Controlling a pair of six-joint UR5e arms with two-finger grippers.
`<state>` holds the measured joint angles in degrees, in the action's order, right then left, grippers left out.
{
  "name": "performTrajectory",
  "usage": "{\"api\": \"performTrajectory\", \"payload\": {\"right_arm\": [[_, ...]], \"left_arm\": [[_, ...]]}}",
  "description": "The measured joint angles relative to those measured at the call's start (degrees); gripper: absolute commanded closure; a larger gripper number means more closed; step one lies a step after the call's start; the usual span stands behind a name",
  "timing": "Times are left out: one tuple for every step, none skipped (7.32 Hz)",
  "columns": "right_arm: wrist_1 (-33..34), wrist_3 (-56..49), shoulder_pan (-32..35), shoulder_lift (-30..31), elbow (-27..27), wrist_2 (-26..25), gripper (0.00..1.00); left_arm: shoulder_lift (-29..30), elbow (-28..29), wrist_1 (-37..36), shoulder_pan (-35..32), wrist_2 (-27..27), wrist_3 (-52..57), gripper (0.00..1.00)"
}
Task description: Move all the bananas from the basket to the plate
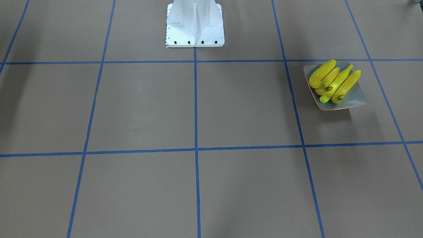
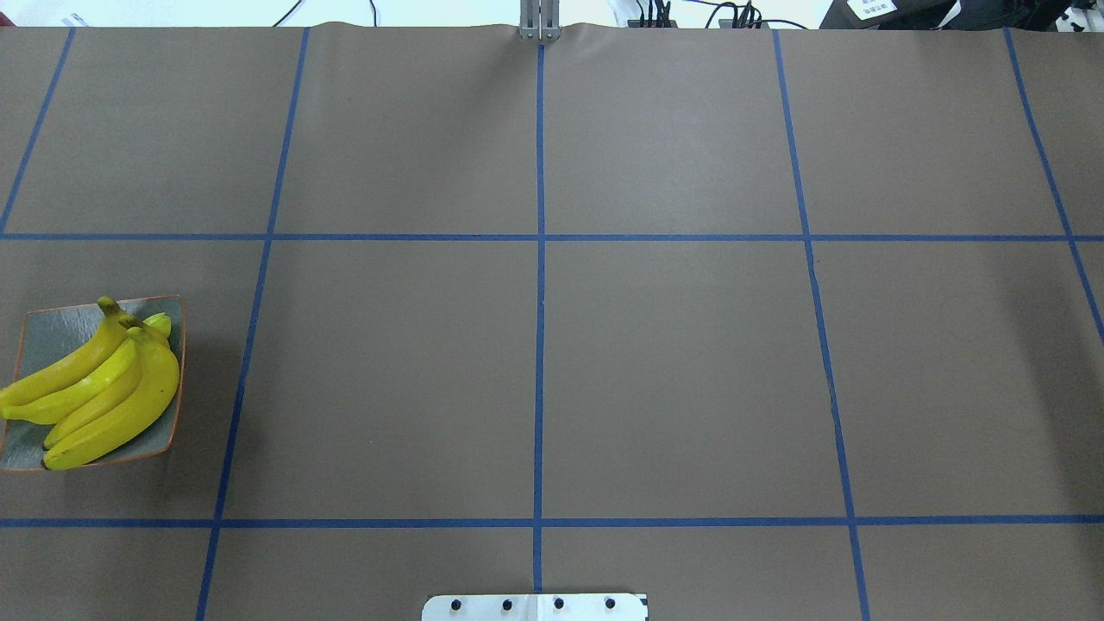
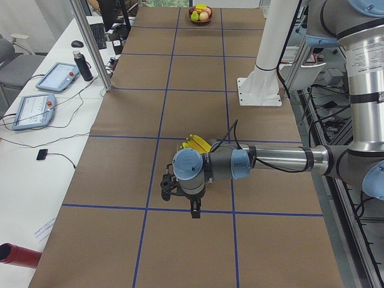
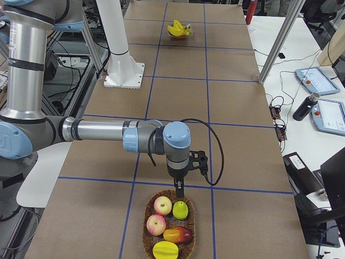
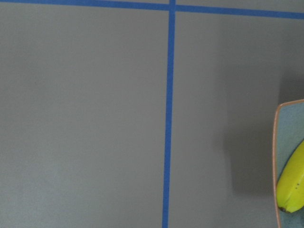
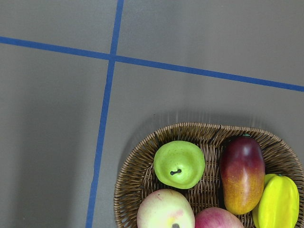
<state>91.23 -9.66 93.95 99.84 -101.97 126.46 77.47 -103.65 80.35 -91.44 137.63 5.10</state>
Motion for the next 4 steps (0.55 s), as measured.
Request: {"api": "performTrajectory", "payload": {"right_arm": [[0.0,-0.14,0.0,-0.01,0.08,0.02,0.0],[0.0,-0.1,0.0,-0.02,0.13,-0.02,0.0],[0.0,-0.02,0.0,0.05,0.21,-0.1,0.0],[0.02,-0.01,0.01,0.3,0.3,-0.22,0.0]], "left_arm": [[-0.09,0.01,0.05,0.05,-0.81,0.0,0.0],[-0.08,-0.09,0.09,0.07,-1.07,-0.02,0.0],[-0.07,-0.58,0.09,0.07,-1.04,-0.06,0.0],[0.0,-1.33,0.09,0.09,-0.95,-0.08,0.0]]}}
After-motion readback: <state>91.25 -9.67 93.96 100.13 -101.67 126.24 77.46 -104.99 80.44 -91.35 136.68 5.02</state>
